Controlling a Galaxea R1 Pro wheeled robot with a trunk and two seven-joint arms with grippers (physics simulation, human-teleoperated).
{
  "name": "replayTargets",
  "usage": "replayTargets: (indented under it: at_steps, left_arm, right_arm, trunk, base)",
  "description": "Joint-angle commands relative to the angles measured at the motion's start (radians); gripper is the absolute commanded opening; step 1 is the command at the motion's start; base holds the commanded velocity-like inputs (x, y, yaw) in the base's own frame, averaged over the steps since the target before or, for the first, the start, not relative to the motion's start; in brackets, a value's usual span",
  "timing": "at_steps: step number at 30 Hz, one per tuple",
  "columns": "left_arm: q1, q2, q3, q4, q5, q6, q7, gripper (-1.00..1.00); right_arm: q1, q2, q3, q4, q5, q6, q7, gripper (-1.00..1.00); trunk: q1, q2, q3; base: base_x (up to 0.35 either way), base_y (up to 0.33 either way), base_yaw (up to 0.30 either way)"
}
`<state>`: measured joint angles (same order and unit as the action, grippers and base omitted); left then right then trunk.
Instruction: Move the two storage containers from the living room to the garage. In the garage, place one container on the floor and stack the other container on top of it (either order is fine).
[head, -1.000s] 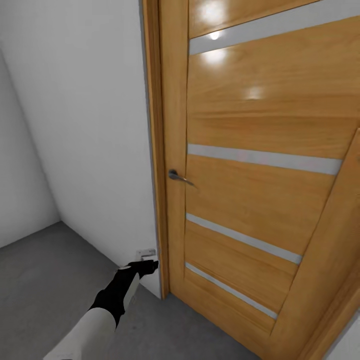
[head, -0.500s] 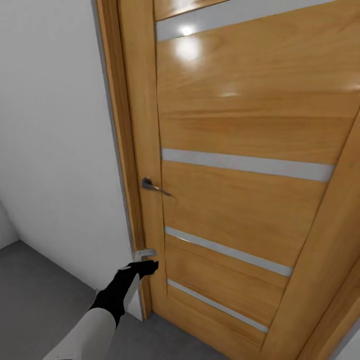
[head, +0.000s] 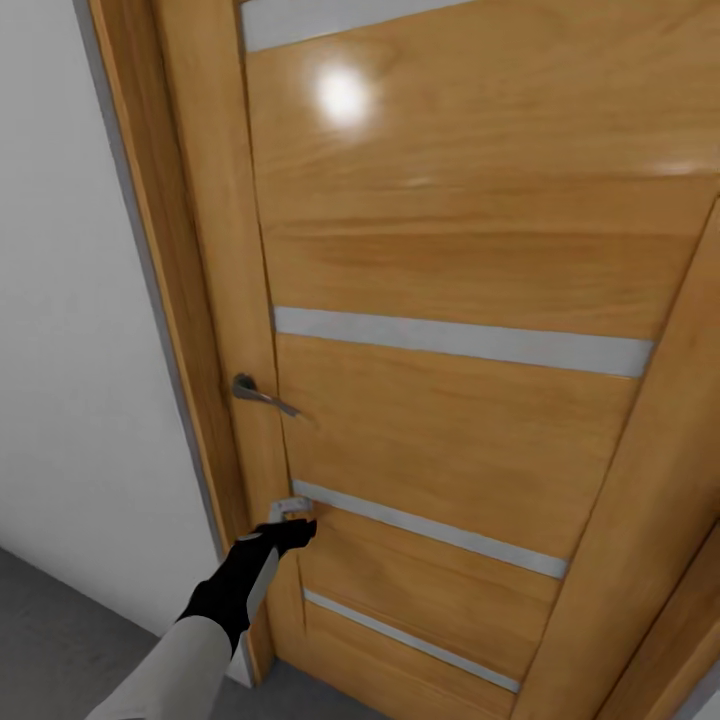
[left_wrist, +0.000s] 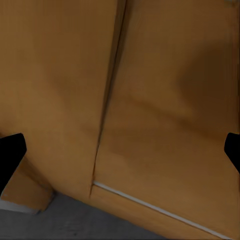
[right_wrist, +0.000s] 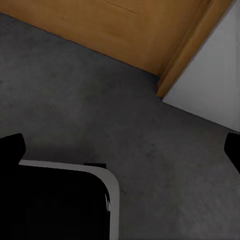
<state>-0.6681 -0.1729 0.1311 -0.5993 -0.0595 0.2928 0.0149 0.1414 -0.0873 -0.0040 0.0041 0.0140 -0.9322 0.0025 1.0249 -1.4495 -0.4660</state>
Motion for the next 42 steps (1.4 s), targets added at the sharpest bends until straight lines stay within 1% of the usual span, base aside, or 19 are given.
replayTargets:
  at_steps: [1,3,5,9,14,20,36,42]
  left_arm:
    - [-0.001,-0.002,0.006,-0.003,-0.002,-0.012,-0.003,1.0]
    - [-0.001,-0.002,0.008,-0.002,-0.003,-0.038,-0.003,1.0]
    - [-0.001,-0.002,0.008,-0.001,-0.003,-0.042,-0.004,1.0]
    - [-0.001,-0.002,0.003,0.031,-0.003,-0.046,-0.003,1.0]
    - [-0.001,-0.002,0.002,0.037,-0.003,-0.046,-0.003,1.0]
    - [-0.001,-0.002,0.002,0.038,-0.003,-0.046,-0.003,1.0]
    - [-0.001,-0.002,0.001,0.038,-0.005,-0.048,-0.003,1.0]
    - [-0.001,-0.002,0.0,0.038,-0.006,-0.049,-0.003,1.0]
  right_arm:
    - [0.0,0.0,-0.001,0.0,0.001,-0.003,0.0,1.0]
    - [0.0,0.0,-0.001,0.0,0.001,-0.003,-0.001,1.0]
    - [0.0,0.0,-0.001,0.0,0.001,-0.003,-0.001,1.0]
    - [0.0,0.0,-0.001,0.0,0.001,-0.003,-0.002,1.0]
    - [0.0,0.0,-0.001,0.0,0.001,-0.002,-0.002,1.0]
    - [0.0,0.0,-0.001,0.0,0.001,-0.002,-0.002,1.0]
    - [0.0,0.0,-0.001,0.0,0.002,-0.003,-0.002,1.0]
    - [0.0,0.0,-0.001,0.0,0.003,-0.003,-0.002,1.0]
  trunk:
    - [0.0,-0.001,-0.001]
    - [0.0,-0.001,-0.001]
    - [0.0,-0.001,-0.001]
    - [0.0,-0.001,-0.001]
    - [0.0,-0.001,-0.001]
    - [0.0,-0.001,-0.001]
    - [0.0,-0.001,-0.001]
    - [0.0,-0.001,-0.001]
  base:
    - [0.027,0.0,-0.023]
    - [0.081,0.035,-0.01]
    - [0.174,0.097,-0.005]
    - [0.268,0.154,-0.001]
    - [0.287,0.166,-0.063]
    - [0.296,0.137,-0.246]
    - [0.317,0.004,-0.276]
    - [0.163,0.0,-0.1]
